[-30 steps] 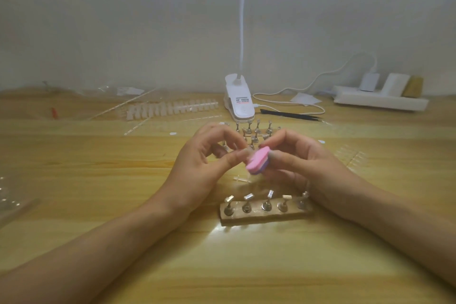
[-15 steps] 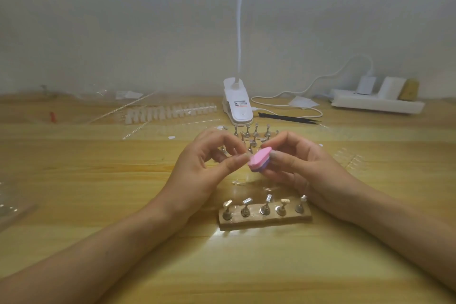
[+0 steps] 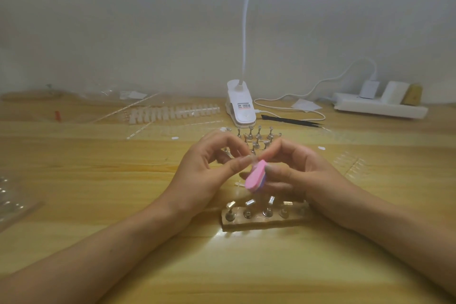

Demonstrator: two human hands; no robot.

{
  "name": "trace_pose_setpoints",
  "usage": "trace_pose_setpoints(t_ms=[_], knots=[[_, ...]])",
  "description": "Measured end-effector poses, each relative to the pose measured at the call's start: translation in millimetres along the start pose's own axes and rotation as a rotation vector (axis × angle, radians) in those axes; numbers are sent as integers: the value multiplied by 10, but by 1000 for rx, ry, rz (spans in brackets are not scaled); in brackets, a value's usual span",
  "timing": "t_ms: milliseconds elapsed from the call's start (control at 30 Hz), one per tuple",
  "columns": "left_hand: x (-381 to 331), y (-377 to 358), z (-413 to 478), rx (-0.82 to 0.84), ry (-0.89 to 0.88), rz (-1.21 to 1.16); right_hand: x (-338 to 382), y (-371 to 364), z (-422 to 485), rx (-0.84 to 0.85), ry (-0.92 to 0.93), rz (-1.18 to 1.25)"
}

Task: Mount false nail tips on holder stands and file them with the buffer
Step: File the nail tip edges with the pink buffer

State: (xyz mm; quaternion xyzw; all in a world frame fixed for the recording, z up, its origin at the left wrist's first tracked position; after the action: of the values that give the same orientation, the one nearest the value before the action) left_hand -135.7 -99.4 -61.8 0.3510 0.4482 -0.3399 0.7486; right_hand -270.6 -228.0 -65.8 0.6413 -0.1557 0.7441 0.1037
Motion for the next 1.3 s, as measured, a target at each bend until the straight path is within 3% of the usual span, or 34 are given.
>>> trace_pose_setpoints(t_ms=[100, 233, 367, 500, 633, 733, 867, 967, 1100, 1200, 1300], knots=[[11, -8, -4, 13, -1, 4, 2, 43, 14, -103, -3, 78], [4, 5, -6, 3, -10, 2, -3, 32, 6, -27, -8, 25], [-14, -1, -7, -18, -15, -21, -1, 61, 12, -111, 8, 97], [-11, 5, -6, -42, -16, -35, 7, 18, -13, -10, 1, 29], [6, -11, -13, -15, -33, 10, 7, 68, 10, -155, 0, 141], [11, 2, 6, -30, -19, -3, -4, 23, -10, -26, 1, 17], [8, -22, 1, 29, -13, 26, -3, 73, -4, -130, 4, 104], [6, -11, -2, -1, -15, 28, -5, 33, -11, -26, 0, 15], [1, -12, -5, -22, -41, 33, -8, 63, -1, -119, 12, 94], [1, 9, 5, -86, -58, 41, -1, 23, -10, -16, 4, 29], [-1, -13, -11, -30, -48, 56, 4, 53, -7, -133, 28, 78]])
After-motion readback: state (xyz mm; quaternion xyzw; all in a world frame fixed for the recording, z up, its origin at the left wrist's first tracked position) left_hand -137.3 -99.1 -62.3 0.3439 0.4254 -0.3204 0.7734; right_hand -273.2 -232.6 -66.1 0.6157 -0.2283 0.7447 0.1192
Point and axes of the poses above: each hand's wrist, its own z-axis towards the middle knuckle, its own y-axis out of the back of the hand, x = y × z, the point moved 2 cm from there along z, towards the middle knuckle, and after that the axes turned 3 degrees about y, right-handed, at the moved point
